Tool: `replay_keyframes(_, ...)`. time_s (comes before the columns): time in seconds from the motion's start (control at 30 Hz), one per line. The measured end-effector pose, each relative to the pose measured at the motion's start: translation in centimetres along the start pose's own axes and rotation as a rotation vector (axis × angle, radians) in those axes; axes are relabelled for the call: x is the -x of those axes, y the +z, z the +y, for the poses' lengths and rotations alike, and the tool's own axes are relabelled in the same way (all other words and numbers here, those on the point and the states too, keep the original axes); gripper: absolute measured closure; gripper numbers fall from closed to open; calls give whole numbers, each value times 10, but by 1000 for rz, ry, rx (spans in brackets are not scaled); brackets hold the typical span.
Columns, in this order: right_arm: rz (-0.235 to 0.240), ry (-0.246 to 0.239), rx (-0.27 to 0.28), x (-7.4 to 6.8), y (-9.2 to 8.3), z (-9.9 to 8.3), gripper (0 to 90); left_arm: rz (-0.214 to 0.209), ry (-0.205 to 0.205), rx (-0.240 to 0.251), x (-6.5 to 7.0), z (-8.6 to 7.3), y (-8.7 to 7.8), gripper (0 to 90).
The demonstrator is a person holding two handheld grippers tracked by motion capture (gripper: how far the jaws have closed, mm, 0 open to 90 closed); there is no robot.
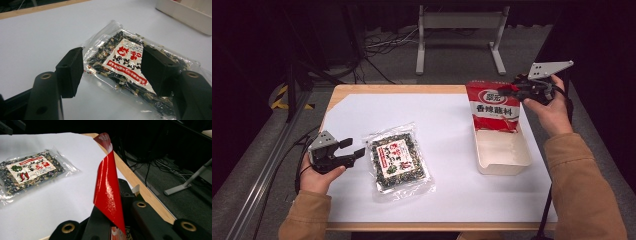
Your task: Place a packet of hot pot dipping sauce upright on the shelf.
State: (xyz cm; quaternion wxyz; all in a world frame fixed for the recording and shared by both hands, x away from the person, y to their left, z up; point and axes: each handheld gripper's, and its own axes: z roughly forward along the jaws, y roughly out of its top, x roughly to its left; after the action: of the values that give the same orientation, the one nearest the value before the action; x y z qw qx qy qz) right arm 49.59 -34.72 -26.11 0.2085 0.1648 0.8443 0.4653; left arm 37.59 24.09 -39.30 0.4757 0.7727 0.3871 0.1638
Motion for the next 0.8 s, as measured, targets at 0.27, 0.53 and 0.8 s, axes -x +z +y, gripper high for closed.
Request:
replay_keyframes(0.27,27,10,28,-3,3,-5,884,-1,2,2,0,0,0,356)
replay_keyframes(0.53,3,58,16,-3,4,-18,874,-1,4,-4,1,0,1,357)
replay_keyframes(0.8,-17,102,-7,-1,5,-25,838,-1,2,-7,0,-1,1,357)
